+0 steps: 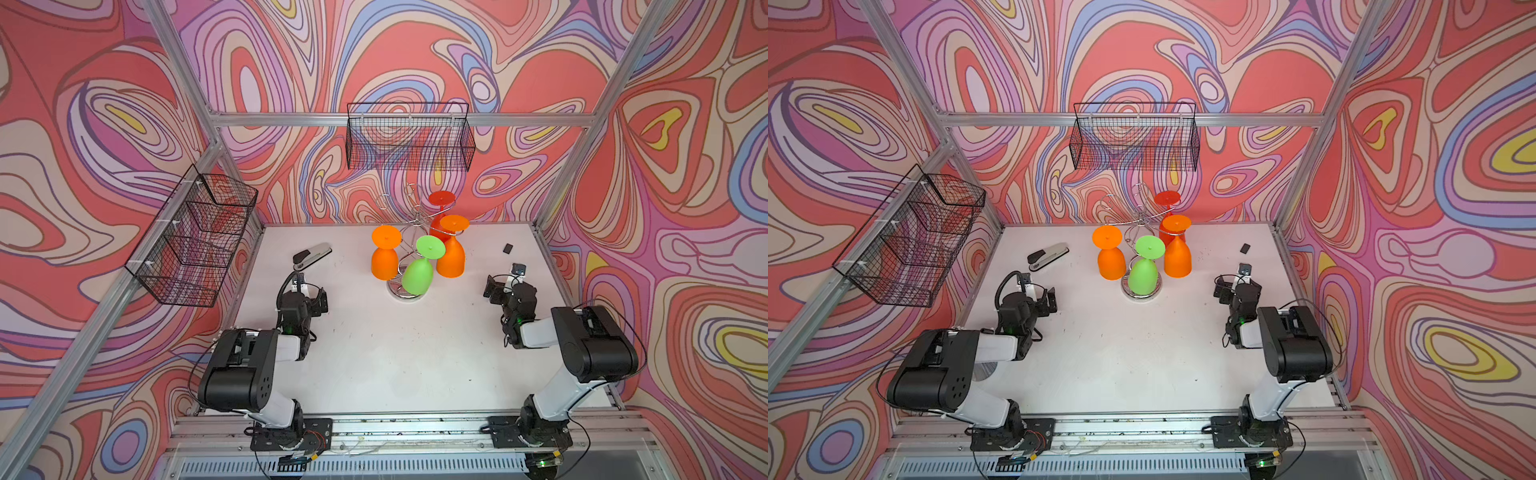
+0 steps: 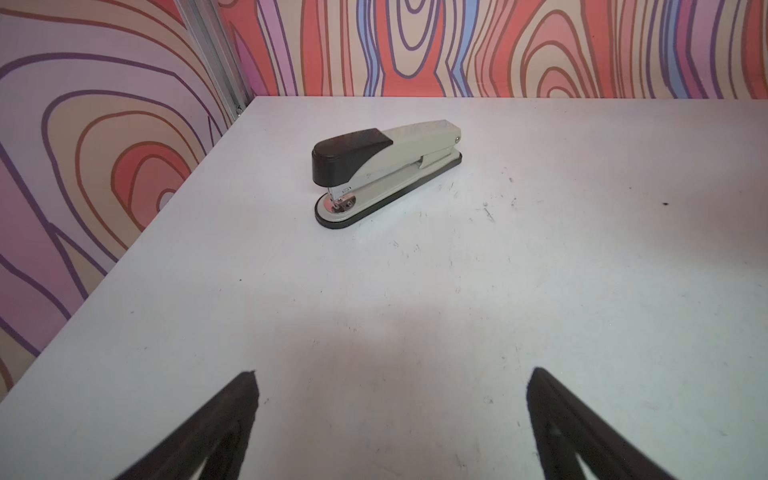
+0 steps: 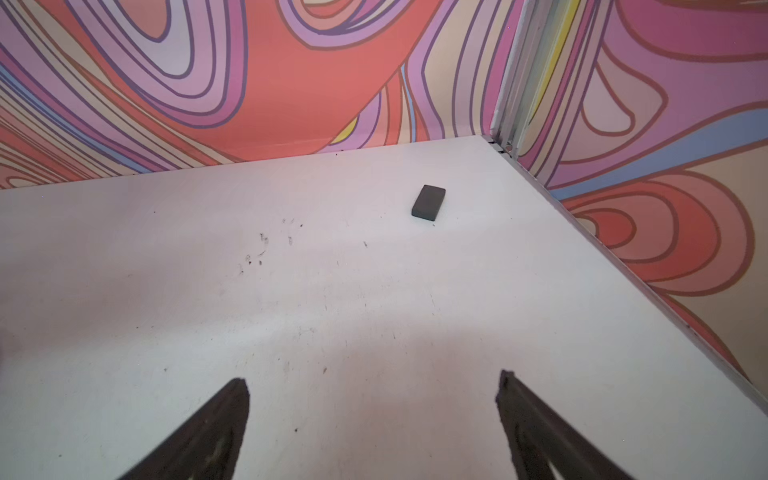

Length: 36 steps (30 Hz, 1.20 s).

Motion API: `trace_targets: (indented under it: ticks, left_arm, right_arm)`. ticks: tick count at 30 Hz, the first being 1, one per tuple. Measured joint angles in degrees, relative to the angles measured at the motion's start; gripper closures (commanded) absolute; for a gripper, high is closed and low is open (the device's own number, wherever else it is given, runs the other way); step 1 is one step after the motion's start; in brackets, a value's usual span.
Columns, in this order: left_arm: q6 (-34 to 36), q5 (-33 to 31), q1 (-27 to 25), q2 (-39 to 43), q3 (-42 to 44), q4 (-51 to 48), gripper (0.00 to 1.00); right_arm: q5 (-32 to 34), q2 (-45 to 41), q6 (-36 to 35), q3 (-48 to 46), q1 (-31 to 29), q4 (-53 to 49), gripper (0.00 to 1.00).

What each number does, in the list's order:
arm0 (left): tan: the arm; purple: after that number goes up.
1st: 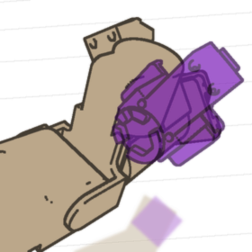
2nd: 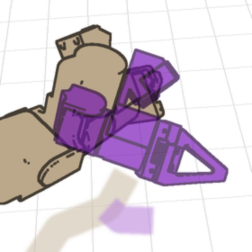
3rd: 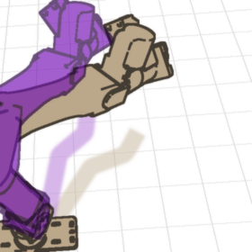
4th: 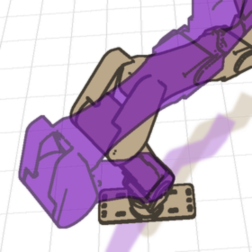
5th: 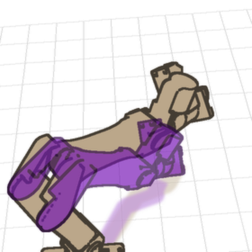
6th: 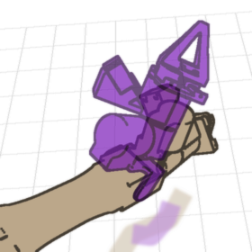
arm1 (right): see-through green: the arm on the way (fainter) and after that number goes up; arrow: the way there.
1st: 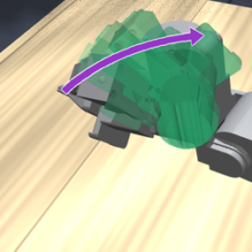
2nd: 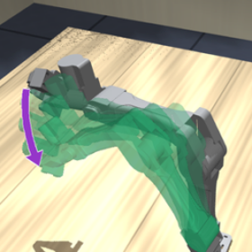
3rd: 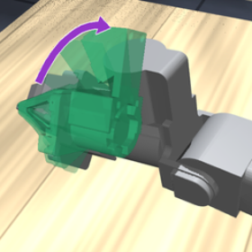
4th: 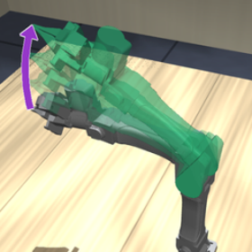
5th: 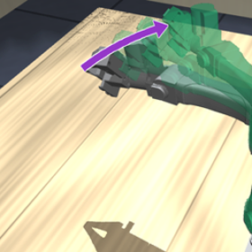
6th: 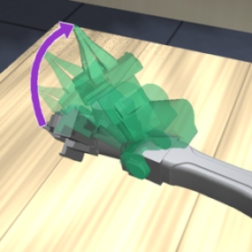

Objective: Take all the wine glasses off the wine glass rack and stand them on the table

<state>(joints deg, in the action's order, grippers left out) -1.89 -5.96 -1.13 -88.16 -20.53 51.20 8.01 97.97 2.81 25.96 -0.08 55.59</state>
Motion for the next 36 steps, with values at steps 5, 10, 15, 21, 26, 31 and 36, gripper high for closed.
trace_targets:
  ticks: [5, 10, 15, 21, 26, 31, 36]
  left_arm:
    - [0.0, 0.0, 0.0, -0.02, 0.0, 0.0, 0.0]
    - [0.0, 0.0, 0.0, -0.02, 0.0, 0.0, 0.0]
    - [0.0, 0.0, 0.0, -0.02, 0.0, 0.0, 0.0]
    - [0.0, 0.0, 0.0, 0.0, 0.0, 0.0, 0.0]
    - [0.0, 0.0, 0.0, -0.02, -0.04, -0.07, 0.0]
    - [0.02, 0.0, 0.0, -0.02, -0.07, -0.07, 0.0]
    - [-0.07, -1.2, 0.0, 2.58, -0.04, -2.67, 0.0]
  right_arm:
    - [-0.7, 0.0, -0.24, 0.04, 0.0, 0.0, 0.02]
    - [-1.03, 0.0, -0.26, 0.04, 0.0, -0.02, 0.01]
    - [-1.05, 0.0, -0.26, 0.07, 0.0, -0.09, 0.01]
    - [-1.07, -0.02, -0.28, 0.07, 0.0, -0.13, 0.01]
    - [-1.07, 0.0, -0.33, 0.09, 0.0, -0.28, 0.02]
    - [-1.01, 0.0, -0.37, 0.09, 0.0, -0.35, 0.02]
    - [-0.39, -3.74, -0.22, 2.95, 0.0, -9.14, 0.04]
